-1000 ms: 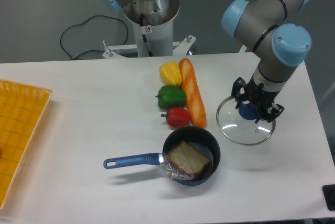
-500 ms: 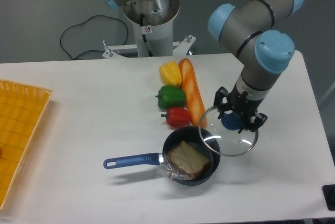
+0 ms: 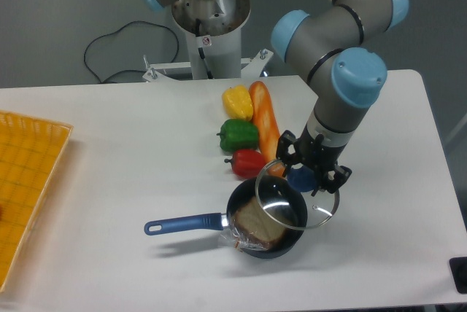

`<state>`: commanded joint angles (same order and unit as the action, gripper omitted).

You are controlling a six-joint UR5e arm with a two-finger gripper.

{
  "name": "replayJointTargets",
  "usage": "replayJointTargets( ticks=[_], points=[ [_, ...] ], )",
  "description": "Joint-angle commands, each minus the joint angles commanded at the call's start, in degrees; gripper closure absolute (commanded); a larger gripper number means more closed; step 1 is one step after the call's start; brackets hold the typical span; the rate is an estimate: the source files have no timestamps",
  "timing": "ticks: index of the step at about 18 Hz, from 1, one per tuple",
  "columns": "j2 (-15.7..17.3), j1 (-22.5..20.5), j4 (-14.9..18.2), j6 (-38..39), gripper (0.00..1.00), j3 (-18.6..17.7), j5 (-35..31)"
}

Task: Close the pot lid
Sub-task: 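Carry the glass lid over the dark frying pan with bread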

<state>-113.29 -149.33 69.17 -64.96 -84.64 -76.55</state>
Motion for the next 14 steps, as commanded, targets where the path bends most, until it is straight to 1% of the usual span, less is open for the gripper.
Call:
replayJointTargets(
  ticks=[4,8,10,14],
  points=[
    [0.79,0.44,-0.09,0.71,0.47,-1.14,0.26],
    [1.67,0.62,-2.46,2.63,0.47,-3.16,2.99],
    [1.58,0.71,-2.9,4.39,0.47,-3.17,2.99],
    [1.49,1.41,-3.25,4.84,0.47,-3.17,2.99]
  ],
)
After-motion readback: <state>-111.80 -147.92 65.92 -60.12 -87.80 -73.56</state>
